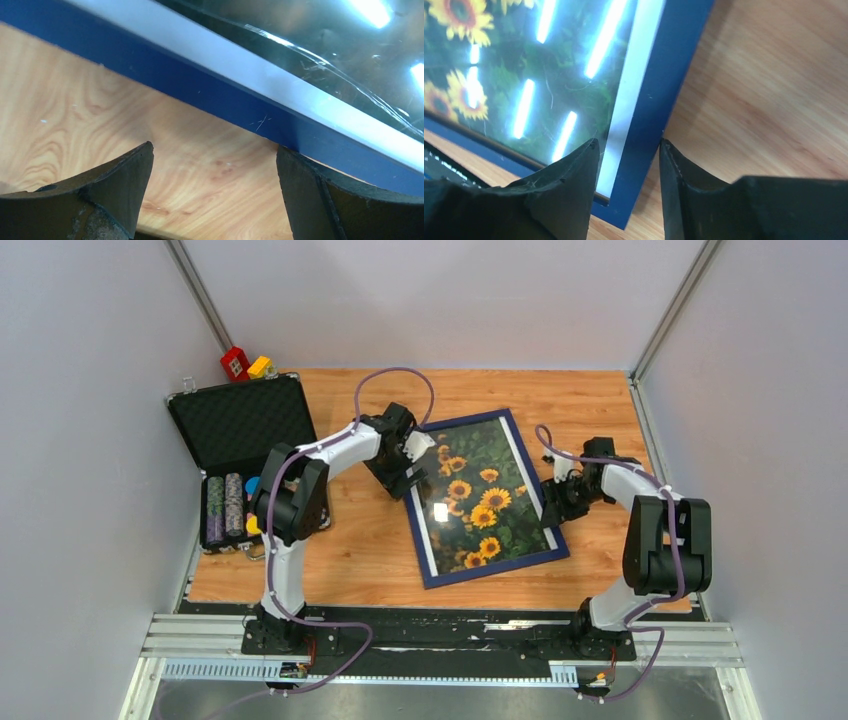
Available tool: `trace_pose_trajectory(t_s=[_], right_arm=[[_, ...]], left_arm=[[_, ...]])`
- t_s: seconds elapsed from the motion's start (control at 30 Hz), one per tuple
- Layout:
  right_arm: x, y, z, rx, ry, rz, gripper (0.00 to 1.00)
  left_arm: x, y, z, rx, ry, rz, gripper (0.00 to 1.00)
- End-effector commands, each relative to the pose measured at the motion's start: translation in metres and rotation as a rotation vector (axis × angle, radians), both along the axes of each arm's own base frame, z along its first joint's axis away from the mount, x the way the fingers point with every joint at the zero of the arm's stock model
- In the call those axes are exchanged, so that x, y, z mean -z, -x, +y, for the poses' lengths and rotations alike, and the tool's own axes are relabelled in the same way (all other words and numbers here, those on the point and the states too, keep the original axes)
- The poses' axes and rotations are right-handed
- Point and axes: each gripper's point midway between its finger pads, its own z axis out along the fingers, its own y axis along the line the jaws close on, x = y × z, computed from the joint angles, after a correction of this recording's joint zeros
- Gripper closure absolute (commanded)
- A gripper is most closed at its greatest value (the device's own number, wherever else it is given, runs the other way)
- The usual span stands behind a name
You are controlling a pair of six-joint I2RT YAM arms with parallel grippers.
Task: Put the photo into the frame
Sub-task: Adjust the photo frame at the center of the board.
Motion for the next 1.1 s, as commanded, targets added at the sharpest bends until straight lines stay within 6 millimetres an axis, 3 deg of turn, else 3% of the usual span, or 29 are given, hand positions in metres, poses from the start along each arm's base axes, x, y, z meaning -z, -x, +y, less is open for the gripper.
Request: trace_pose_trajectory(t_s=[0.0, 0.17, 0.3, 0.4, 0.6, 0.77, 0.8, 0.87, 1.0, 1.07], right_arm=[[-0.004, 0.047, 0.053, -0.187, -0.198, 0.129, 0.53], [-0.009, 0.066, 0.077, -0.321, -0.253, 0.137, 0.48], [-0.016, 0.079, 0.100, -0.402, -0.344, 0.145, 0.45], [-0.016, 0.091, 0.116, -0.475, -0.363, 0.166, 0.44], [-0.026, 0.106, 0.146, -0.605, -0.373, 0.163, 0.42], [-0.044, 0.072, 0.146, -0.543, -0.307, 0.032, 0.38], [-0.050, 0.062, 0.144, -0.515, -0.285, -0.011, 0.37], [-0.058, 0.042, 0.136, -0.466, -0.241, -0.085, 0.35], [-0.081, -0.002, 0.118, -0.350, -0.158, -0.226, 0.30], [-0.092, -0.026, 0.107, -0.281, -0.126, -0.283, 0.28]], left_arm=[[0.013, -0.045, -0.012, -0.082, 0.017, -0.079, 0.00], [0.019, -0.065, -0.022, -0.084, 0.017, -0.082, 0.00], [0.010, -0.097, -0.033, -0.091, 0.013, -0.137, 0.00], [0.015, -0.110, -0.040, -0.089, 0.018, -0.145, 0.00], [-0.003, -0.141, -0.057, -0.093, 0.073, -0.238, 0.00], [-0.030, -0.153, -0.051, -0.133, 0.109, -0.336, 0.00], [-0.051, -0.161, -0.049, -0.148, 0.140, -0.391, 0.00], [-0.072, -0.163, -0.040, -0.178, 0.179, -0.439, 0.00], [-0.113, -0.152, -0.024, -0.189, 0.254, -0.503, 0.00], [-0.127, -0.135, -0.021, -0.148, 0.277, -0.516, 0.00]])
